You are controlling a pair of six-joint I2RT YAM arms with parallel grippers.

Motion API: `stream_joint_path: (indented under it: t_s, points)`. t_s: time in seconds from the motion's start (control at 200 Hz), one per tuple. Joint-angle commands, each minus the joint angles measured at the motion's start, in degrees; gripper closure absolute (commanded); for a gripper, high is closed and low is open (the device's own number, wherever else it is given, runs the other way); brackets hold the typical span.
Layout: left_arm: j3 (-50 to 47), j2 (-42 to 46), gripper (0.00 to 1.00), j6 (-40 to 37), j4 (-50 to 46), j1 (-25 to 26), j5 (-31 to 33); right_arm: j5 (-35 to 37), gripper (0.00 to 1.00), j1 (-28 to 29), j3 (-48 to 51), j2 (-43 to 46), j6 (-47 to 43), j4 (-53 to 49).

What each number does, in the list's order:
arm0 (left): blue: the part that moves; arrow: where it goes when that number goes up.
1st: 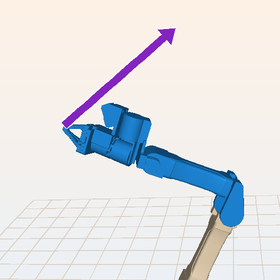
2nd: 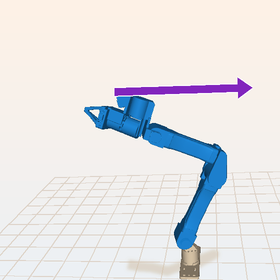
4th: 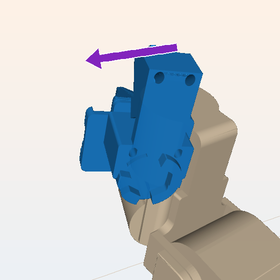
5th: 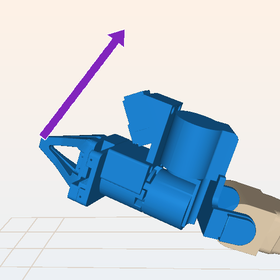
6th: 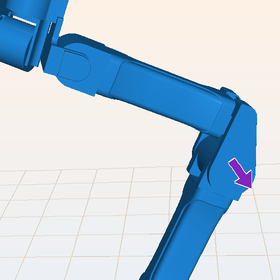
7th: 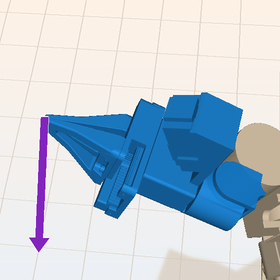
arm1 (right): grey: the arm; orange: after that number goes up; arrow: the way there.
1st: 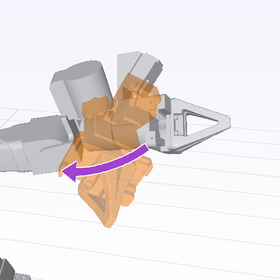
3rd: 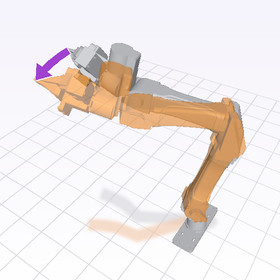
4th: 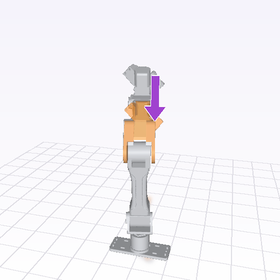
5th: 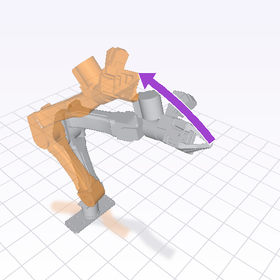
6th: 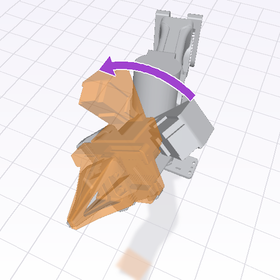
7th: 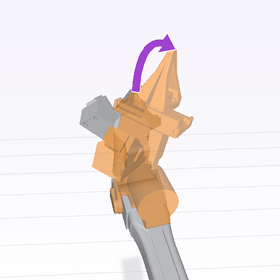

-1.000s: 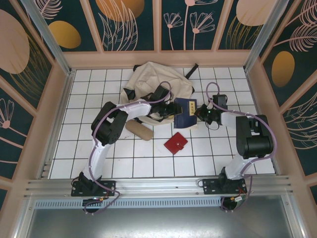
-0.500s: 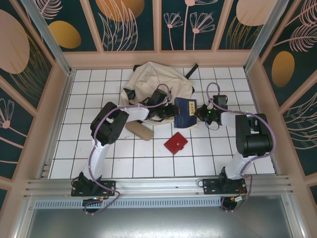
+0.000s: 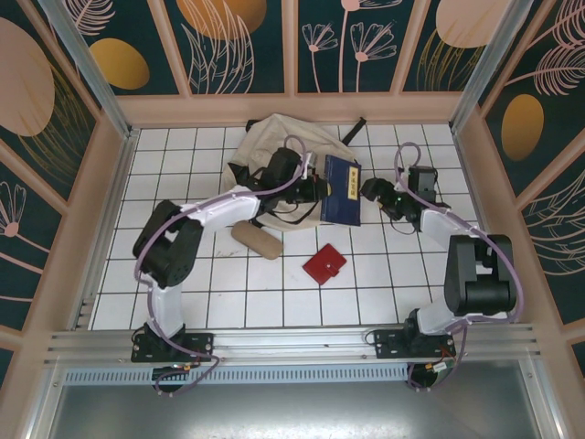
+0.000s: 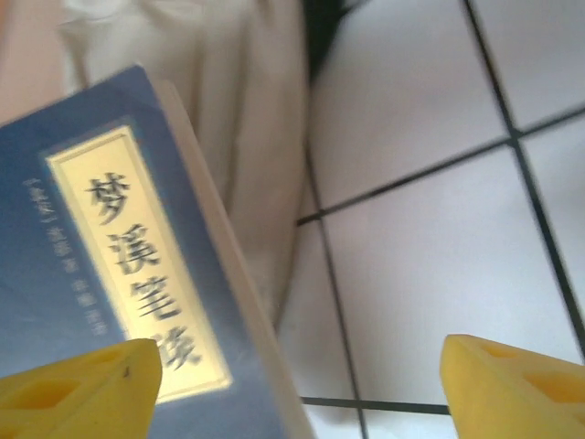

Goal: Pack books, pencil case, and school supplies into a backpack

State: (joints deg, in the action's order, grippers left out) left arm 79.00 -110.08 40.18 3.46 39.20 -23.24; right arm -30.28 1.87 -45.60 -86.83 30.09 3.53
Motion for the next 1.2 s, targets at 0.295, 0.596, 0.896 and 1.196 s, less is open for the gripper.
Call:
stream_joint_path:
  t_s: [0.295,0.596,0.896,1.196]
  points:
    - [4.00,10.40,1.00,-3.55,-4.89,-6.48,-10.71,-24.36,0.07,5.87,-6.38,-2.53,11.34,25.67]
    - [5.53,11.54,1.00,4.42,3.05,-10.95,-20.42,-27.21,0.07,7.72,-17.56,-11.19,16.85,29.63]
    - [4.18,14.03,1.00,8.82,8.79,-13.98,-24.80,-25.96,0.06,6.72,-21.26,-14.91,15.30,25.91]
    - [4.67,12.26,1.00,11.27,10.67,-14.23,-25.81,-36.18,0.06,9.77,-21.40,-16.53,29.95,47.31]
